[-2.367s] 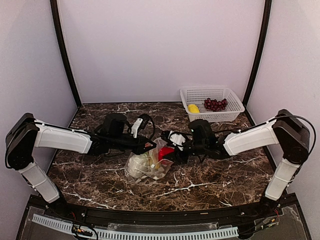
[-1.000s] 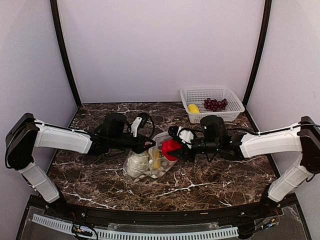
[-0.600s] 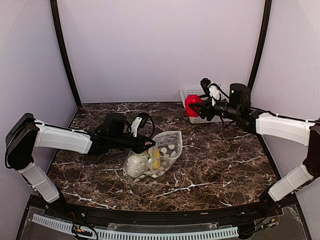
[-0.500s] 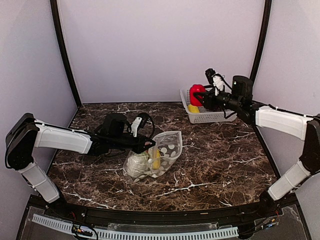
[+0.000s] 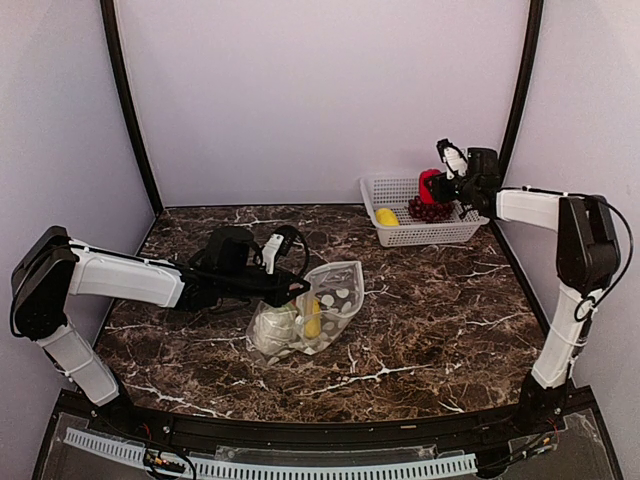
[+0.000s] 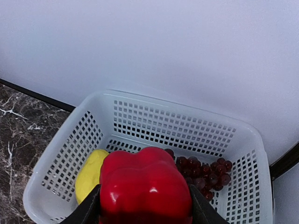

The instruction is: Open the zip-top bag and remove the fake food

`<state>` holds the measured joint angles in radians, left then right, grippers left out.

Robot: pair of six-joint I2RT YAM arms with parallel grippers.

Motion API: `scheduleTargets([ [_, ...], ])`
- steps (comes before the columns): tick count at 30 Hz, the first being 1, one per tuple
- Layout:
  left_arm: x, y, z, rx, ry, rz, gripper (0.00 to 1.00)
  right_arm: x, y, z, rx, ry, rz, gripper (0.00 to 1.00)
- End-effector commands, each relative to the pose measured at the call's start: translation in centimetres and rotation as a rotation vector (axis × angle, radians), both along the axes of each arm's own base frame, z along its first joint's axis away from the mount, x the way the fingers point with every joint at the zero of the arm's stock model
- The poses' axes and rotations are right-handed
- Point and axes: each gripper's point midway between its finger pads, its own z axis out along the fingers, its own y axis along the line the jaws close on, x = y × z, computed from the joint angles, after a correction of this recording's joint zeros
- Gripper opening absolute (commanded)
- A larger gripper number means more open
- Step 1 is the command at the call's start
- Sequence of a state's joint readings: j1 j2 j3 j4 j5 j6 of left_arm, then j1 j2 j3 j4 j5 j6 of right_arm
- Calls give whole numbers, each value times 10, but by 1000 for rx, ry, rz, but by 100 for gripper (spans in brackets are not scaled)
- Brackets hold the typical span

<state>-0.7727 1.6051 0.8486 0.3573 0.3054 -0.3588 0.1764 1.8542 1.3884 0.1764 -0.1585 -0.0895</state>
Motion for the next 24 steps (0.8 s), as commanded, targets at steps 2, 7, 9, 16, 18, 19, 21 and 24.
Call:
scheduleTargets([
  [2, -3, 3, -4, 20, -6, -2, 1, 33, -34, -39, -27, 72, -112, 26],
  [7, -3, 5, -2, 22, -11, 3, 1, 57, -62, -56, -74, 94, -204, 28],
  [9, -2, 6, -2, 23, -16, 6, 1, 64, -73, -68, -83, 126, -231, 28],
  [16, -1, 5, 1, 23, -21, 6, 1, 67, -96, -96, -29, 209, -271, 31],
  [18, -1, 5, 1, 24, -24, 4, 1, 66, -98, -98, -23, 222, -272, 32],
  [19, -1, 5, 1, 26, -22, 4, 1, 64, -98, -96, -21, 224, -272, 33],
  [21, -1, 5, 2, 27, -26, 4, 1, 61, -99, -93, -19, 224, -273, 41],
  [24, 0, 4, 5, 21, -27, 3, 1, 55, -100, -87, -14, 222, -282, 60],
])
